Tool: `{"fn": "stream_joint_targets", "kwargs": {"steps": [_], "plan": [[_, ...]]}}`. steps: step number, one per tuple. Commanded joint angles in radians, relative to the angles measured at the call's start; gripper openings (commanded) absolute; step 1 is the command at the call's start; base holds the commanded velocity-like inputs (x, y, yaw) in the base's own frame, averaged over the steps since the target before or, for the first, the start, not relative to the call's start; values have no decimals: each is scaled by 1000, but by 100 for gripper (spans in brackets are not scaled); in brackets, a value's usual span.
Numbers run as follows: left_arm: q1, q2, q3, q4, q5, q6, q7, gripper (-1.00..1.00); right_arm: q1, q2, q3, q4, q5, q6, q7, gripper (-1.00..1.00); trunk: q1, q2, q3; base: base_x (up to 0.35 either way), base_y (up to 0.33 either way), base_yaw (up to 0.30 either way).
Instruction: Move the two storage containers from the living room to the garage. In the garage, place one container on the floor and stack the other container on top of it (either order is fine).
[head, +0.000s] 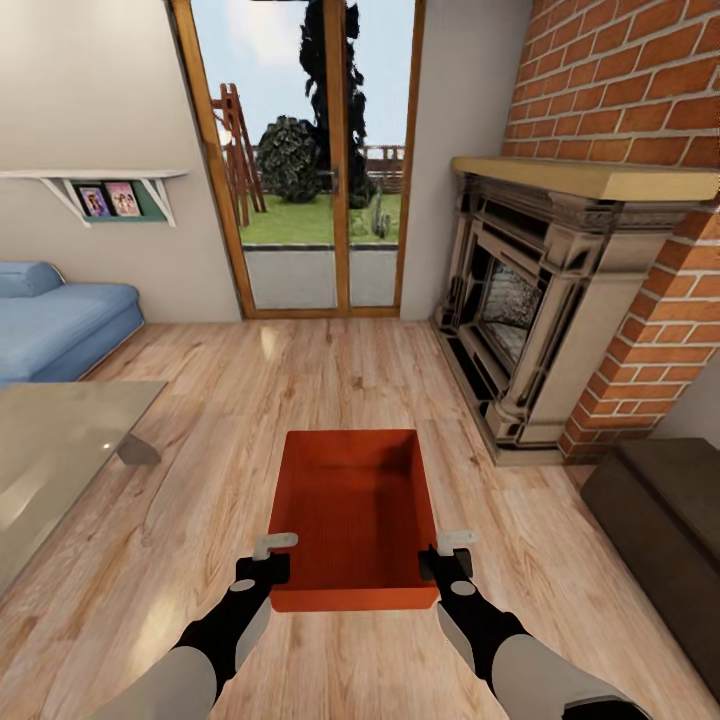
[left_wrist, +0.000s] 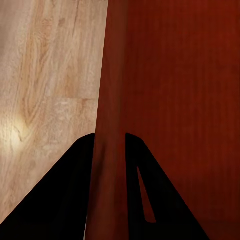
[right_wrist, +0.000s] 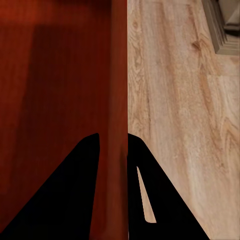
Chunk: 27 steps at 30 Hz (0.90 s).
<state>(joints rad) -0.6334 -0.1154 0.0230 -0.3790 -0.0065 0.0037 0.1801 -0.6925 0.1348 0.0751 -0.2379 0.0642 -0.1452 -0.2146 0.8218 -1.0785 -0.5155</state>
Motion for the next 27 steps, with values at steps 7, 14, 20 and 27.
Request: {"fn": "stream_joint_targets", "kwargs": {"steps": [7,14,20,27], "plan": [[0,-1,8,-1,-3,1,8,-100,-1,0,-15,0,8,-3,-11,-100,0,-1,10,0,0,0],[0,-1,8,-1,-3,1,8,-100,-1,0,-15,0,8,-3,-11,-100,0,-1,21,0,0,0],[0,-2,8,-1,-3,1,7,-100,-1,0,-15,0,8,-3,-11,-100,-8,13,35,0,0,0],[0,-1,8,-1,-3,1,7,-100,-1,0,-15,0,8,-2,-11,-100,-34,62,59,0,0,0]]}}
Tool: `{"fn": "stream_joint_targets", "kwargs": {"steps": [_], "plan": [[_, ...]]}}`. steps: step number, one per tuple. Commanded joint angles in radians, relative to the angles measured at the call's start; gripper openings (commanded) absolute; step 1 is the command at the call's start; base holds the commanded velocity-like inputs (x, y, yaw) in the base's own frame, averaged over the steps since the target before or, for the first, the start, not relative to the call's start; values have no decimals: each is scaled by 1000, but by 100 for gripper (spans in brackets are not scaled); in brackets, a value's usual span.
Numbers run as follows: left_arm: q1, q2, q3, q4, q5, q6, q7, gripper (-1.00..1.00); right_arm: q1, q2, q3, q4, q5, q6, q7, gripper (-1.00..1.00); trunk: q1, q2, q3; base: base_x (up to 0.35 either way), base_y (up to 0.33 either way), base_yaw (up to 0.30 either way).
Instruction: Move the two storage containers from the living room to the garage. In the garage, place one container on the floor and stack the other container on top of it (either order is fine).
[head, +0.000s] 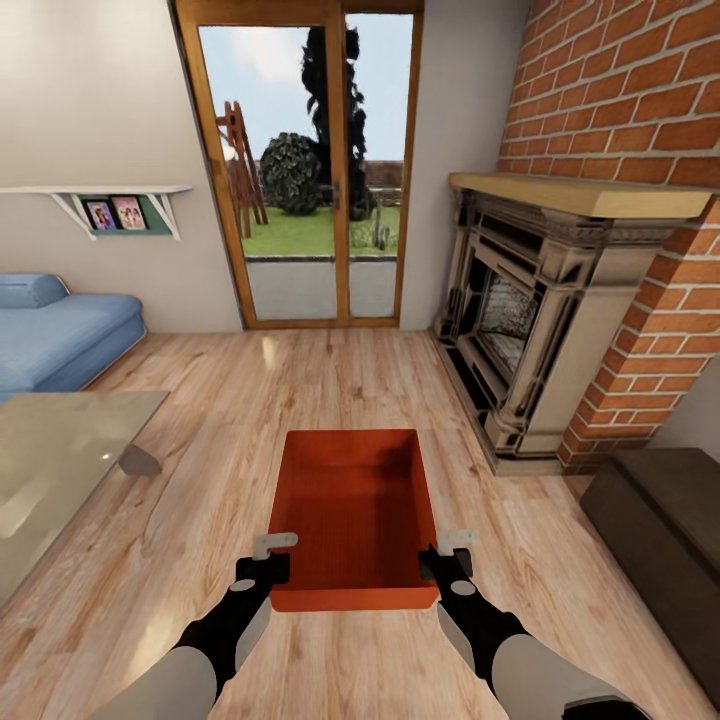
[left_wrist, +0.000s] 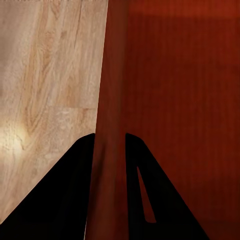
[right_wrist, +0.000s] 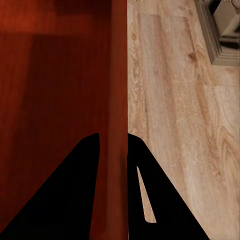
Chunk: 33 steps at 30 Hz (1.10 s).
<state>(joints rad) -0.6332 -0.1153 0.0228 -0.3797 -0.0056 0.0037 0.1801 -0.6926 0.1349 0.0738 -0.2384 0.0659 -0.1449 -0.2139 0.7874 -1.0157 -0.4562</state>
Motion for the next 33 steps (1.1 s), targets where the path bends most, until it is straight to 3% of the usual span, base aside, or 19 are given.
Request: {"fn": "stream_joint_targets", "kwargs": {"steps": [1,12,33], "plan": [[0,-1,8,-1,-4,1,7,-100,-1,0,-14,1,6,-3,-12,-100,-4,7,2,0,0,0],[0,-2,8,-1,-4,1,8,-100,-1,0,-14,1,6,-3,-12,-100,-46,84,37,0,0,0],[0,-1,8,-1,-4,1,8,-100,-1,0,-14,1,7,-2,-13,-100,-46,84,61,0,0,-81]]}}
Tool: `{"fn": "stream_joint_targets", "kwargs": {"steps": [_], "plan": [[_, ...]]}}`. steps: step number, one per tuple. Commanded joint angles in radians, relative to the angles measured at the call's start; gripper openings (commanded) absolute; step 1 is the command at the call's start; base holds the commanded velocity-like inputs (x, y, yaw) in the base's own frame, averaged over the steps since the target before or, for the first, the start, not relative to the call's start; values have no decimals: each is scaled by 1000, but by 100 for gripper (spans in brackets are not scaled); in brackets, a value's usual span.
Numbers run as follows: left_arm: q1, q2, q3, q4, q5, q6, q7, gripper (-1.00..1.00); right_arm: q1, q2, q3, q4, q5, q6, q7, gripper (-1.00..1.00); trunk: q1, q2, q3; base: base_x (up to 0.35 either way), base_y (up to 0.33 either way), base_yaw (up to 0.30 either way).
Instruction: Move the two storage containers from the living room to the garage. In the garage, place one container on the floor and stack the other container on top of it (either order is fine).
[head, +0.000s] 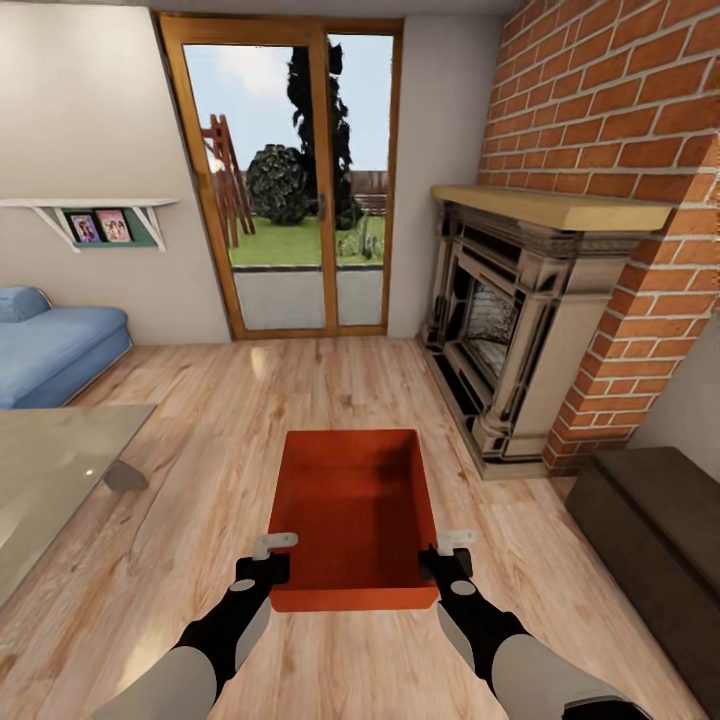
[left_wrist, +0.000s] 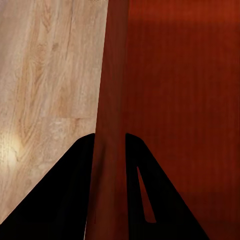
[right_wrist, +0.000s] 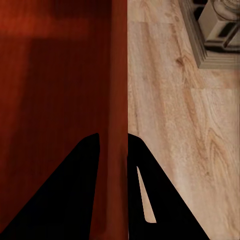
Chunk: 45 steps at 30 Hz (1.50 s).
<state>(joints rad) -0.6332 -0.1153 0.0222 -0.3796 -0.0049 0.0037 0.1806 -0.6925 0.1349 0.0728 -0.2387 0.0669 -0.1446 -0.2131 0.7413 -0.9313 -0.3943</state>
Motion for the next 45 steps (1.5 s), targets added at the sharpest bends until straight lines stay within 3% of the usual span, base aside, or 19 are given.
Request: {"fn": "stream_joint_targets", "kwargs": {"steps": [1,45], "plan": [[0,-1,8,-1,-4,1,7,-100,-1,0,-13,1,6,-2,-14,-100,0,-1,1,0,0,-66],[0,-1,8,-1,-4,0,7,-100,-1,0,-13,1,5,-1,-13,-100,0,-1,68,0,0,-3]]}}
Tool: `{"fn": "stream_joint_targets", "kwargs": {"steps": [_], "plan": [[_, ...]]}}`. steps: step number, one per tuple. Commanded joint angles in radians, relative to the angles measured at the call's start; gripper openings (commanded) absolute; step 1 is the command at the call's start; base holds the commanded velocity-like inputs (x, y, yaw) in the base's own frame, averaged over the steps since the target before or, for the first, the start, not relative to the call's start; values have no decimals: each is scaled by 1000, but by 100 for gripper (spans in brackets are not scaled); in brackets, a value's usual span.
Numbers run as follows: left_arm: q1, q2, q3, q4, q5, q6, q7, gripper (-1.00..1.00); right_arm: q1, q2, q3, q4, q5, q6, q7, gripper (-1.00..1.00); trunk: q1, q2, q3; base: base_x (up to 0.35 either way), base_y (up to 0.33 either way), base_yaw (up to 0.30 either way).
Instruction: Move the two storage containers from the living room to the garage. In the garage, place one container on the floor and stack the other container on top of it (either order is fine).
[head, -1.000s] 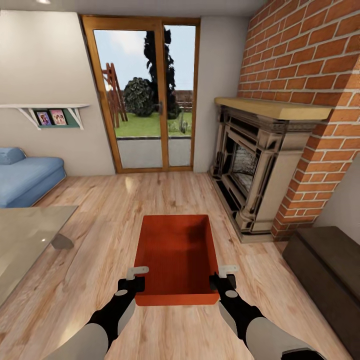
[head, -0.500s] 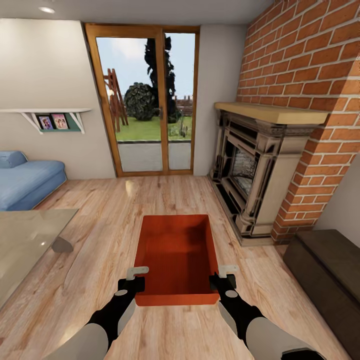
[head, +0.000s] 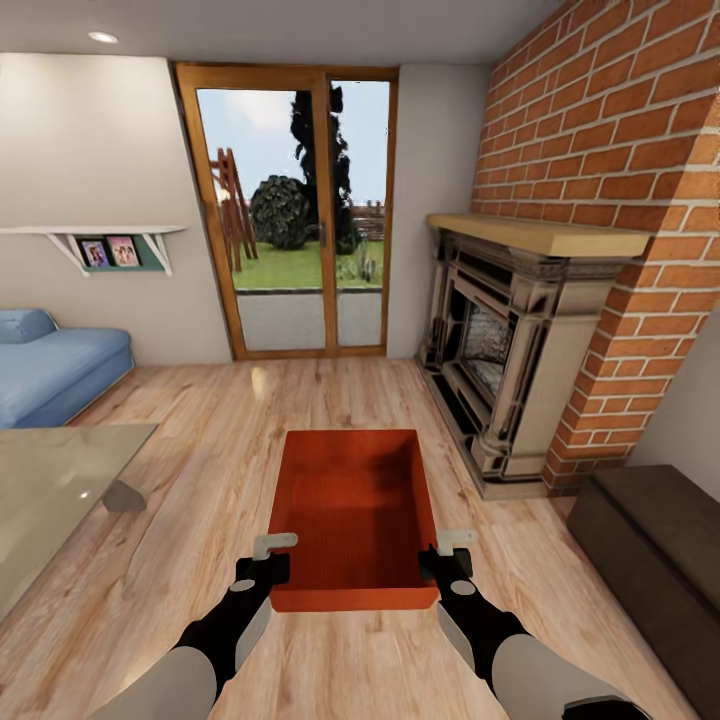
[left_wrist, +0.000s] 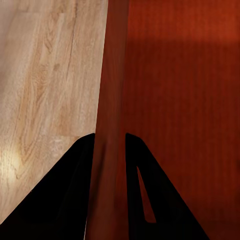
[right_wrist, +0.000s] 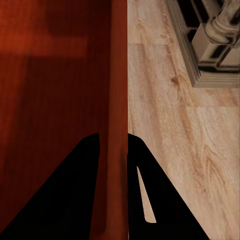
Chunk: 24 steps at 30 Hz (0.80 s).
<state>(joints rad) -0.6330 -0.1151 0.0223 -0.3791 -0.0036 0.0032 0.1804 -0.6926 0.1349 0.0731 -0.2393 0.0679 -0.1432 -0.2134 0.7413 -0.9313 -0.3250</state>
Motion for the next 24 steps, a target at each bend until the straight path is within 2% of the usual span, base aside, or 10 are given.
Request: {"fn": "stream_joint_targets", "kwargs": {"steps": [1,24], "plan": [[-1,-1,8,-1,-6,1,7,-100,-1,0,-13,1,4,-3,-12,-100,0,-1,0,0,0,0],[-1,-2,8,-1,-6,0,7,-100,-1,0,-13,1,4,-3,-12,-100,0,-1,36,0,0,0]]}}
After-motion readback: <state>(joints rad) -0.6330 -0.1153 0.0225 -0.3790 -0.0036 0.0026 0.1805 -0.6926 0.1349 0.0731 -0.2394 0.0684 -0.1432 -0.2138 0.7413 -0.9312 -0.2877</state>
